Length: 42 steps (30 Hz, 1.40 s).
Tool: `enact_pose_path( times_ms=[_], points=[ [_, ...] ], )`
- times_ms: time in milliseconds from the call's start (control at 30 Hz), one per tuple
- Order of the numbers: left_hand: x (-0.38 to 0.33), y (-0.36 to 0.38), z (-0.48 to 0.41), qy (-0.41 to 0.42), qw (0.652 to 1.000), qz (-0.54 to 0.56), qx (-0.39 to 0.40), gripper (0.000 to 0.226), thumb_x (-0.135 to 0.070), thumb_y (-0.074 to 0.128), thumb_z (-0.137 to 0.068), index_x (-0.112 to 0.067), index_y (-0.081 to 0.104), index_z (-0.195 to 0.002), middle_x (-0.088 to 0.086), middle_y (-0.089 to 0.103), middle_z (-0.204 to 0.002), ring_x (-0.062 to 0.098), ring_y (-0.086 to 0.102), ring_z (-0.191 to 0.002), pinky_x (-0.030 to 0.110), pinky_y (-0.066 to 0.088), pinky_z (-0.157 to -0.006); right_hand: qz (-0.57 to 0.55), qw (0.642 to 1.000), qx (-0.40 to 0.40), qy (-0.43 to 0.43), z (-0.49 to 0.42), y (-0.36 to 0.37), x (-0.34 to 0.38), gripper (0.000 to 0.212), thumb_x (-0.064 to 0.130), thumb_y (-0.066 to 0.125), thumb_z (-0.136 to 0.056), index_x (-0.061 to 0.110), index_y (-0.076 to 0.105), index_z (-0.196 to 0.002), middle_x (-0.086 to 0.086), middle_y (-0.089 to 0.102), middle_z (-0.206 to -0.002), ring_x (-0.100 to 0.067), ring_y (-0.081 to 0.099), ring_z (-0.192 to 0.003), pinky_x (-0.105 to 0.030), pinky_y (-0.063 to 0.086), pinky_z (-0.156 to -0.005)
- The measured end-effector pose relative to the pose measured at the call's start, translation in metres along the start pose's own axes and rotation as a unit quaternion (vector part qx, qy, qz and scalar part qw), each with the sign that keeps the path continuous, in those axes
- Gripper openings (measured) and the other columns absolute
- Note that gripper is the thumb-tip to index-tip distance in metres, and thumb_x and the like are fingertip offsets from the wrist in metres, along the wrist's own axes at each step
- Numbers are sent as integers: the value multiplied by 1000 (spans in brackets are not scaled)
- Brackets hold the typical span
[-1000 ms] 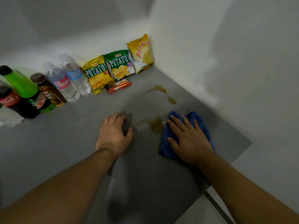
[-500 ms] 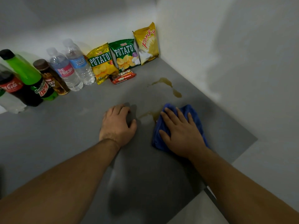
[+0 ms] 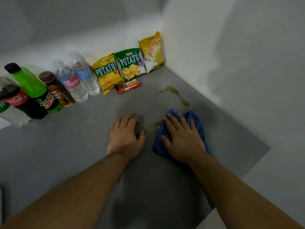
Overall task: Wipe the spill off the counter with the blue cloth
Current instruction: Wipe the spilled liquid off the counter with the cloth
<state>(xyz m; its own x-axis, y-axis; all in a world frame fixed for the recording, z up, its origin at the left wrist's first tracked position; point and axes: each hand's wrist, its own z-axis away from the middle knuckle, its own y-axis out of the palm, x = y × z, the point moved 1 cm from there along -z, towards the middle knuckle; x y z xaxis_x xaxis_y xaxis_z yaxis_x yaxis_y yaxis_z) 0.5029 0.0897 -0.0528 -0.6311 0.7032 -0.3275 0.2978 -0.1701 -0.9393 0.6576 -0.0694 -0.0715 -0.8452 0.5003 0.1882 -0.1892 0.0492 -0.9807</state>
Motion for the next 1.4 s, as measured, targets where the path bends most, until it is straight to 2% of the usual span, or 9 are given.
enact_pose_path(
  times_ms=[133, 400, 500, 633, 767, 900, 1100, 1167, 1400],
  points=[
    [2, 1, 0, 9, 1000, -5, -5, 48, -47, 57, -91, -21, 55, -131, 4, 51, -142, 28, 43, -131, 50, 36, -114, -2, 998, -13, -62, 26, 1, -19, 71, 70, 21, -101, 39, 13, -165, 16, 7, -172, -15, 2, -159, -49, 3, -128],
    [4, 4, 0, 20, 1000, -8, -13, 49, -46, 58, -89, -18, 57, -129, 7, 54, -139, 29, 47, -129, 51, 40, -111, -30, 995, -23, 90, -20, 0, 10, 71, 58, 17, -101, 29, 11, -166, 7, 2, -174, -23, -6, -160, -56, -6, -126],
    [4, 5, 0, 22, 1000, -10, -16, 48, -44, 59, -89, -17, 58, -129, 8, 55, -138, 30, 48, -128, 51, 41, -110, -21, 999, -19, 34, -10, 3, 21, 73, 62, 15, -100, 30, 12, -166, 8, 3, -174, -22, -4, -160, -55, -4, -127],
    [6, 6, 1, 23, 999, -3, -25, 48, -43, 60, -89, -16, 60, -128, 9, 57, -138, 30, 49, -128, 51, 41, -111, -12, 999, -17, -38, 12, 3, -2, 69, 65, 24, -101, 38, 16, -164, 16, 8, -172, -15, 3, -159, -49, 2, -128],
    [6, 6, 1, 19, 999, 2, -27, 47, -43, 58, -89, -17, 60, -128, 7, 57, -137, 29, 49, -129, 52, 40, -112, 4, 1000, -11, 24, -8, -2, -12, 69, 62, 25, -101, 38, 12, -165, 15, 5, -173, -20, 3, -159, -51, 0, -127],
    [5, 6, 2, 20, 999, 4, -29, 48, -44, 59, -89, -17, 60, -128, 6, 58, -137, 27, 50, -129, 51, 41, -113, -17, 997, -18, 72, -33, -2, 18, 67, 53, 24, -104, 30, 12, -166, 8, 3, -174, -23, -3, -160, -56, -2, -127],
    [7, 3, 2, 7, 998, 40, -40, 48, -43, 46, -88, -17, 63, -125, 4, 61, -134, 24, 53, -123, 49, 47, -107, -14, 999, -13, -50, -8, 4, 26, 67, 56, 26, -102, 34, 18, -165, 12, 10, -173, -17, 3, -159, -52, 4, -128],
    [7, 3, 2, 3, 998, 45, -40, 48, -44, 44, -87, -18, 63, -123, 3, 61, -133, 24, 53, -121, 48, 49, -104, -16, 998, -10, -62, -8, 3, 16, 66, 57, 29, -101, 37, 22, -163, 14, 14, -172, -15, 7, -158, -51, 7, -128],
    [6, 3, 1, -3, 999, 38, -23, 53, -46, 40, -87, -18, 62, -127, 3, 60, -136, 23, 52, -120, 45, 50, -101, -28, 998, -8, 49, -54, 0, 37, 69, 55, 22, -101, 31, 12, -165, 8, 4, -174, -23, -1, -160, -55, -5, -127]
  ],
)
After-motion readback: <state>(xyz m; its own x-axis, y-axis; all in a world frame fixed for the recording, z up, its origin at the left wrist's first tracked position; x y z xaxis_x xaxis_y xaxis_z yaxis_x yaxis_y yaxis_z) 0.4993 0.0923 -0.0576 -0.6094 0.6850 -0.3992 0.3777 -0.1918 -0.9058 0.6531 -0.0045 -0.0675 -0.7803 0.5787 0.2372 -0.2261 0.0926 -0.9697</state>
